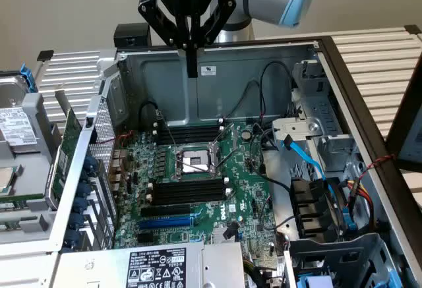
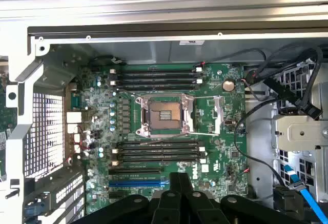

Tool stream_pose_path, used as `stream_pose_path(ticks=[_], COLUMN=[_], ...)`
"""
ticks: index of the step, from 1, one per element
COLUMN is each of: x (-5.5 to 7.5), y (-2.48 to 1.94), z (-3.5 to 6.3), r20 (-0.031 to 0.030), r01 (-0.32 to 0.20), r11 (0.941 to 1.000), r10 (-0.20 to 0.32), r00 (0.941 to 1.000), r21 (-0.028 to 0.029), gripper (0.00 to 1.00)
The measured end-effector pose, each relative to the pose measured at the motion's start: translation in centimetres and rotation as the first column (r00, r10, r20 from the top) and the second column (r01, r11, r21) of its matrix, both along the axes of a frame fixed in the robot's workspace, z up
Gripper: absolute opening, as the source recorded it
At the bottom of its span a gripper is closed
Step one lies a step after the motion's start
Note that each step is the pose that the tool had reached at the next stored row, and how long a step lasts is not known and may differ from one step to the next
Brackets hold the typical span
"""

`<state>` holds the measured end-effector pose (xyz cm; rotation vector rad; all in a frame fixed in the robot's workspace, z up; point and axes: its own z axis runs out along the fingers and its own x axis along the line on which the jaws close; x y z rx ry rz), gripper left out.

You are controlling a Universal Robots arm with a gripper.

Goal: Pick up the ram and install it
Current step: 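Reach for the ram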

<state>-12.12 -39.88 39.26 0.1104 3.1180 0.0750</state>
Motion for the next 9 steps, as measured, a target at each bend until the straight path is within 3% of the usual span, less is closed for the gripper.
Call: stream_pose_path(ticks=[9], x=[0.0], y=[0.0], z=[0.0], r20=[0.0], r01=[0.0], r11=[1.0], r10=[0.0], r00=[1.0], r21=[0.0], gripper=[0.11])
